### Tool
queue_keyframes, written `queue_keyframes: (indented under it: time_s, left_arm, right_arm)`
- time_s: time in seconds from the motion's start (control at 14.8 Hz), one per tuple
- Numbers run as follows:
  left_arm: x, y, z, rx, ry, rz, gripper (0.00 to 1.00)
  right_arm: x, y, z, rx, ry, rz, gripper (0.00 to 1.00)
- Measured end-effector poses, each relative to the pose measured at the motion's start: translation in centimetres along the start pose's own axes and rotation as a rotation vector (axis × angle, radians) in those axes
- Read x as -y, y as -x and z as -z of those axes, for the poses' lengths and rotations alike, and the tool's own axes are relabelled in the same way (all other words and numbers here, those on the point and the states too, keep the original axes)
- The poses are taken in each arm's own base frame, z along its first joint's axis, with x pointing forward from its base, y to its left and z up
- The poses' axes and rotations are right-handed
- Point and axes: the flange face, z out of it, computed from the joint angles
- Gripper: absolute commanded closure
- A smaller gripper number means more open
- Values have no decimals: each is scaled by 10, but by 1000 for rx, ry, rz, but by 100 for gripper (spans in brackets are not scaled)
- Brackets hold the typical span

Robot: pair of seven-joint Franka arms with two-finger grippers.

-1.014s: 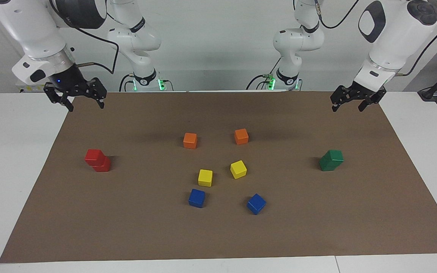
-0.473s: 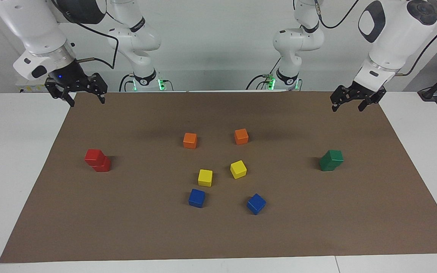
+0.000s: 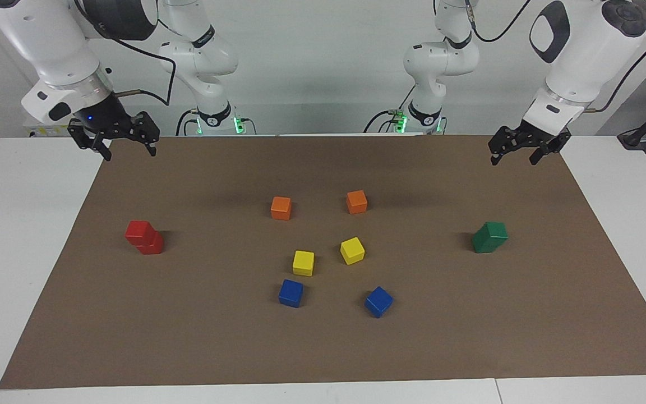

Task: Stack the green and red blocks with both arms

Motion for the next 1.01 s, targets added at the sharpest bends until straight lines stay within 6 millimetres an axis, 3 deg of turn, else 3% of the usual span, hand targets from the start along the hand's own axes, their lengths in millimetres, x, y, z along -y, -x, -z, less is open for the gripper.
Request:
queue_keyframes:
  time_s: [1.01]
  left_arm:
    - [0, 1, 2, -3, 0, 0, 0]
  right_arm:
    - [-3, 0, 1, 0, 29, 0, 0]
